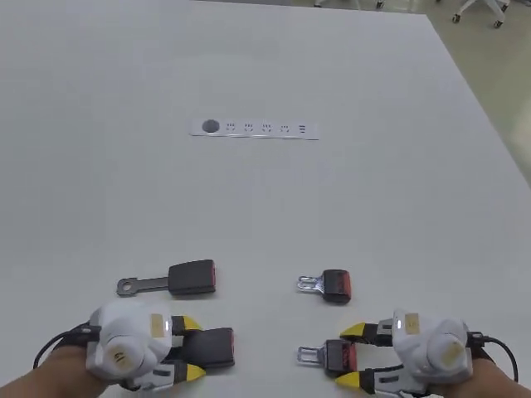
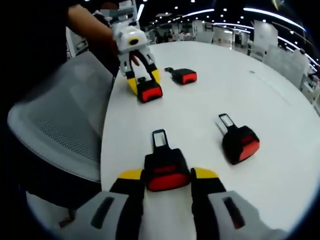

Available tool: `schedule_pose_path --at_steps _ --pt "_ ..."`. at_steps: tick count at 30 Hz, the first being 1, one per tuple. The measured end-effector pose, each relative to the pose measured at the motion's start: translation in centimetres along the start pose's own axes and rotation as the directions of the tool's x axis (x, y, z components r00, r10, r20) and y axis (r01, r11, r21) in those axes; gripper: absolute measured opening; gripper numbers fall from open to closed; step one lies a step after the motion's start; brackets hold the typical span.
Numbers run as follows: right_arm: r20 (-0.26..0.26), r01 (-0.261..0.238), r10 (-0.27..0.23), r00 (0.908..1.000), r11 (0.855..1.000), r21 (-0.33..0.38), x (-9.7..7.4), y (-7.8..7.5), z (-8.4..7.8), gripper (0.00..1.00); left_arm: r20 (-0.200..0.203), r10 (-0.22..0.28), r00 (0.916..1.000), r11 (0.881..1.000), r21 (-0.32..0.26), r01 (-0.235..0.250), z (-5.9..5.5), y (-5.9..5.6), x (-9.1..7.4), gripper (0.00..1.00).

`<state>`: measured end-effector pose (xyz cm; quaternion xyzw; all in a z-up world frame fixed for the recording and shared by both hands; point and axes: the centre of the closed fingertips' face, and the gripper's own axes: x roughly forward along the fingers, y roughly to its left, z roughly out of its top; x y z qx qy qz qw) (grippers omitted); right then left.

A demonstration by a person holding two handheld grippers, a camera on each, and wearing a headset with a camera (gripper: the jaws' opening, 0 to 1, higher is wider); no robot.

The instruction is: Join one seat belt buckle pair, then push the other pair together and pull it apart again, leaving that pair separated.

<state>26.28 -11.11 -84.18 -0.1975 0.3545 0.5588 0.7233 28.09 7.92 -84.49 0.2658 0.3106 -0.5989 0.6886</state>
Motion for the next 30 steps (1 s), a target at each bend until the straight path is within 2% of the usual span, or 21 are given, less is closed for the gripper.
schedule_pose_path --at_steps 6,14,22,30 --pt "-0.001 -0.016 0.016 0.9999 1.0 -0.022 -0.1 0.0 -0.1 0.36 -0.031 -0.046 0.9985 0.997 0.055 0.047 0.0 -0.1 -0.1 0.34" --pt "0.009 -0.027 0.027 0.9996 0.999 -0.028 0.1 0.1 0.0 0.36 -0.03 -0.065 0.9974 0.996 0.065 0.067 0.0 -0.2 -0.2 0.34" --pt "0.042 -0.033 0.034 0.9985 0.999 -0.015 1.1 0.4 1.2 0.35 -0.024 -0.065 0.9976 0.996 0.06 0.067 0.0 -0.3 -0.2 0.34" --pt "0.078 -0.055 0.056 0.9954 0.998 -0.022 2.7 0.8 3.3 0.35 -0.021 -0.067 0.9975 0.996 0.057 0.068 0.0 -0.3 -0.4 0.34"
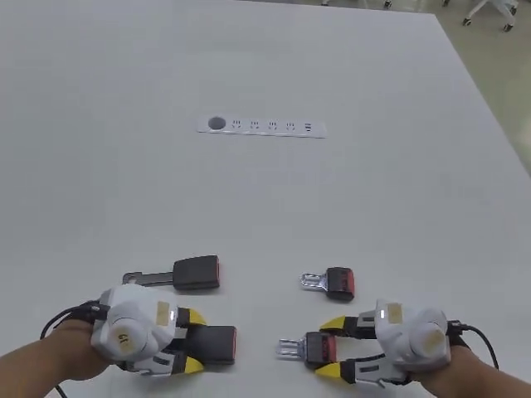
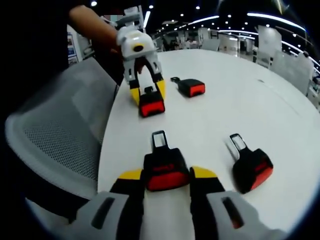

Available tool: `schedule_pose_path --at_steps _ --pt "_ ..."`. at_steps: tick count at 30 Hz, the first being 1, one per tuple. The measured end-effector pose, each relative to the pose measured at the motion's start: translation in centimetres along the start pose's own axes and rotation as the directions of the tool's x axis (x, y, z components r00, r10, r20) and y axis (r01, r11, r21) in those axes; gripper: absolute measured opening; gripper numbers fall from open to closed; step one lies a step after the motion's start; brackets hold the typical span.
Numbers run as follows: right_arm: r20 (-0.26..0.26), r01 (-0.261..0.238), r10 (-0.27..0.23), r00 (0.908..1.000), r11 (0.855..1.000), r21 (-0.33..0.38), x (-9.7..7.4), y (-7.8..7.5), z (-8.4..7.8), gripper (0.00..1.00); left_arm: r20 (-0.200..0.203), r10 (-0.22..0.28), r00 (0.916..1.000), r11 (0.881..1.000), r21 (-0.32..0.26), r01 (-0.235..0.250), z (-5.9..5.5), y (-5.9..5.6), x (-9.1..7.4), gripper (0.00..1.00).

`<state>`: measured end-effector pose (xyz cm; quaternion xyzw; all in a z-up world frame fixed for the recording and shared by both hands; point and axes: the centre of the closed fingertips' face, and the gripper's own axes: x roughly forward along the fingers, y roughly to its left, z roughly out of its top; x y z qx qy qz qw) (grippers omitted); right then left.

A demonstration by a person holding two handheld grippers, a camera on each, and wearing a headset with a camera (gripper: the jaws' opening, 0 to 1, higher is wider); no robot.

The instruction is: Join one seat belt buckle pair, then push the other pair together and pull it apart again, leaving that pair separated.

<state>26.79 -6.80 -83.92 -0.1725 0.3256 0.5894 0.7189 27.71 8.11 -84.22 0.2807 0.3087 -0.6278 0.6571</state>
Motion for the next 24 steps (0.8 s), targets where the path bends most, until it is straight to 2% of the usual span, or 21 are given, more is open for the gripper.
schedule_pose_path --at_steps 12,24 --pt "0.028 -0.022 0.023 0.9993 1.0 -0.01 2.2 0.1 2.1 0.35 -0.001 -0.004 1.0 1.0 -0.002 0.004 0.0 0.0 -0.1 0.34" --pt "0.051 -0.035 0.036 0.9981 0.999 -0.018 4.9 0.9 4.1 0.35 -0.015 -0.019 0.9997 1.0 0.008 0.019 0.0 0.0 -0.1 0.34"
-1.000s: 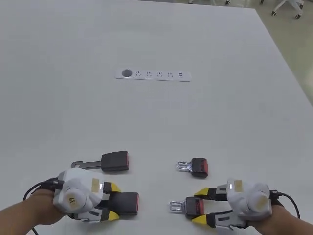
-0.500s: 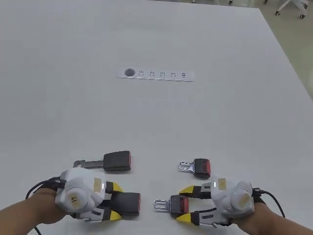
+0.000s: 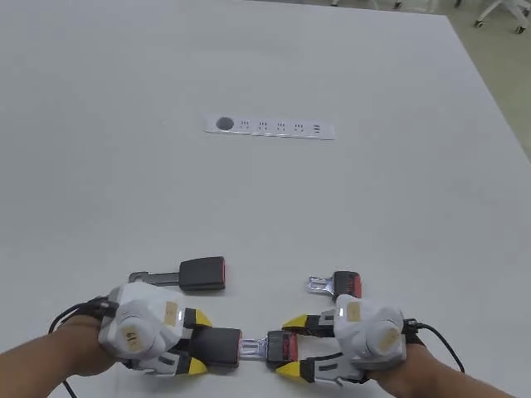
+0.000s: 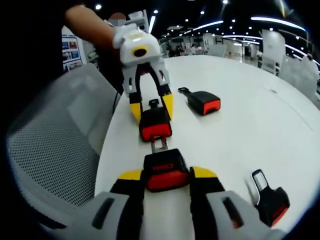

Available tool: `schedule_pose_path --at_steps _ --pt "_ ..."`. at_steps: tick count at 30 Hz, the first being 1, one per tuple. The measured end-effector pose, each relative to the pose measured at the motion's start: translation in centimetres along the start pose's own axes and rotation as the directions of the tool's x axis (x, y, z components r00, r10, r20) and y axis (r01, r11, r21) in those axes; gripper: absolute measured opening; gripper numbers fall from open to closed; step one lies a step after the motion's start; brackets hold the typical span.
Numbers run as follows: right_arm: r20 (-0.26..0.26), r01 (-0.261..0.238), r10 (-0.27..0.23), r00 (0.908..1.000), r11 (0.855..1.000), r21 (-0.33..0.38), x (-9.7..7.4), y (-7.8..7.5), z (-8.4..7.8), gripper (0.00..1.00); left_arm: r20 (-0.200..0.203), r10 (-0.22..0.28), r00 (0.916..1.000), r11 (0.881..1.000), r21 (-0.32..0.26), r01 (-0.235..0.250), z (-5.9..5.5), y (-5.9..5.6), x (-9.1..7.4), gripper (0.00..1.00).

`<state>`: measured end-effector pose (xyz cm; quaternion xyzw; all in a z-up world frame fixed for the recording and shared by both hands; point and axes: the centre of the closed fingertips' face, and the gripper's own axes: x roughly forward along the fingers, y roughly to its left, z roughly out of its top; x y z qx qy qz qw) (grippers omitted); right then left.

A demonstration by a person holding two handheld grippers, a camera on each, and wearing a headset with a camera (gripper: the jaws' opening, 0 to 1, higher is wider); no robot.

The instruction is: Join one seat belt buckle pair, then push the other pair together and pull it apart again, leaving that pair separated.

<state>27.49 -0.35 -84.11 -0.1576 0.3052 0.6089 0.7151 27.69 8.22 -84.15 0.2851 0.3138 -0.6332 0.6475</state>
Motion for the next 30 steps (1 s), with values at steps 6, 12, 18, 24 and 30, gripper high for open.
schedule_pose_path --at_steps 6,12,18,24,30 --pt "0.004 -0.001 0.001 1.0 1.0 -0.023 1.3 0.4 0.8 0.35 -0.01 -0.002 1.0 1.0 0.003 0.002 0.0 0.0 -0.1 0.34" --pt "0.012 0.002 -0.002 0.9999 1.0 0.008 1.3 0.5 0.9 0.35 -0.02 0.003 0.9998 1.0 0.004 -0.003 -0.1 0.0 -0.2 0.34" --pt "0.009 0.006 -0.006 0.9999 1.0 0.018 2.0 0.6 1.4 0.35 -0.036 0.001 0.9993 1.0 0.011 -0.001 -0.1 0.0 -0.1 0.33" --pt "-0.012 0.003 -0.003 0.9999 1.0 -0.003 2.7 0.7 1.9 0.35 -0.042 -0.005 0.9991 1.0 0.011 0.005 -0.2 -0.1 -0.1 0.33" --pt "-0.019 0.011 -0.011 0.9998 1.0 0.01 2.5 0.6 1.8 0.35 -0.04 -0.006 0.9992 1.0 0.01 0.007 -0.2 -0.1 -0.1 0.33"
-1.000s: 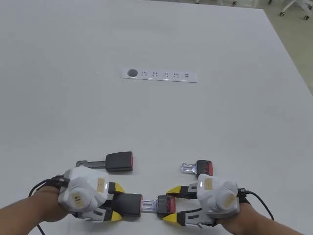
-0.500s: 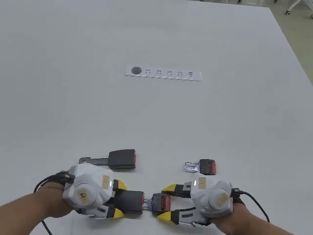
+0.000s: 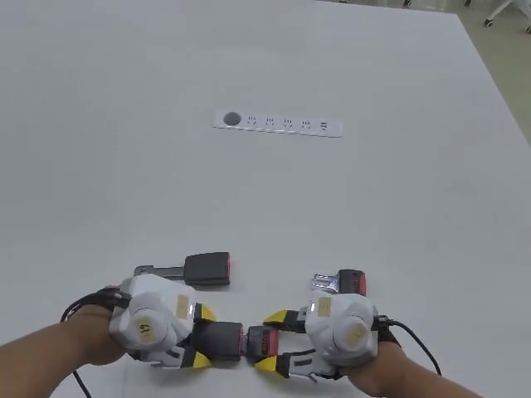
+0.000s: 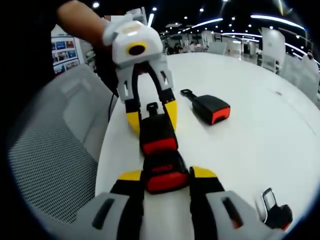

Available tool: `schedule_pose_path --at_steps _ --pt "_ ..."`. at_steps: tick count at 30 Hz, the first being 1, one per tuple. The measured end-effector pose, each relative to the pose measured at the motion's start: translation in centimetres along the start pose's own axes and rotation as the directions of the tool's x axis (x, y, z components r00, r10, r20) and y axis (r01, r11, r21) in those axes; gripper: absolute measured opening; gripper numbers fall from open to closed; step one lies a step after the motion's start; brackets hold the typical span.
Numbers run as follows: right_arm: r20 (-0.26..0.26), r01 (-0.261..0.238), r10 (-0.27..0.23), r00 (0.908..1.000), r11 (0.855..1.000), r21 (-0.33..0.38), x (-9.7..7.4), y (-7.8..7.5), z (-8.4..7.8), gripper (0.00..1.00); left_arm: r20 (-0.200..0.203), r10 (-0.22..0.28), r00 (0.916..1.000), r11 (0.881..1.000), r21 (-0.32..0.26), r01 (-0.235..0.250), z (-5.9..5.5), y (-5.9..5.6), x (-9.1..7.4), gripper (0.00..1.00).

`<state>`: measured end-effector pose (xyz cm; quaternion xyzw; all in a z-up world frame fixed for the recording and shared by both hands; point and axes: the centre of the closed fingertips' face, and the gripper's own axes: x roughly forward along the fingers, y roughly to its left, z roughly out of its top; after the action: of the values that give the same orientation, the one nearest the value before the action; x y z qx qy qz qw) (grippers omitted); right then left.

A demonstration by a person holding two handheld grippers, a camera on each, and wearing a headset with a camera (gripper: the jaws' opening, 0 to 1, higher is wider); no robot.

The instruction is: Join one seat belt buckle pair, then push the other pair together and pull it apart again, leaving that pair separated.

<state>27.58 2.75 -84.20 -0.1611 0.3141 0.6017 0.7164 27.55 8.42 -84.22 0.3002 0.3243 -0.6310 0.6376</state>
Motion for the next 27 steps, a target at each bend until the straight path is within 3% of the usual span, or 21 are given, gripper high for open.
schedule_pose_path --at_steps 5,14,27 --pt "0.009 -0.006 0.006 0.9999 1.0 -0.003 -0.15 -0.12 0.0 0.35 0.011 -0.007 0.9999 1.0 0.004 0.007 -0.09 0.06 -0.02 0.33" --pt "0.028 0.005 -0.004 0.9996 0.999 -0.033 -0.42 0.01 -0.09 0.34 0.066 -0.001 0.9978 1.0 -0.026 0.003 -0.18 0.17 -0.21 0.33" --pt "0.078 0.013 -0.013 0.9968 1.0 0.001 -0.47 -0.03 -0.12 0.34 0.096 -0.001 0.9953 1.0 -0.031 0.004 0.0 0.34 -0.28 0.33"
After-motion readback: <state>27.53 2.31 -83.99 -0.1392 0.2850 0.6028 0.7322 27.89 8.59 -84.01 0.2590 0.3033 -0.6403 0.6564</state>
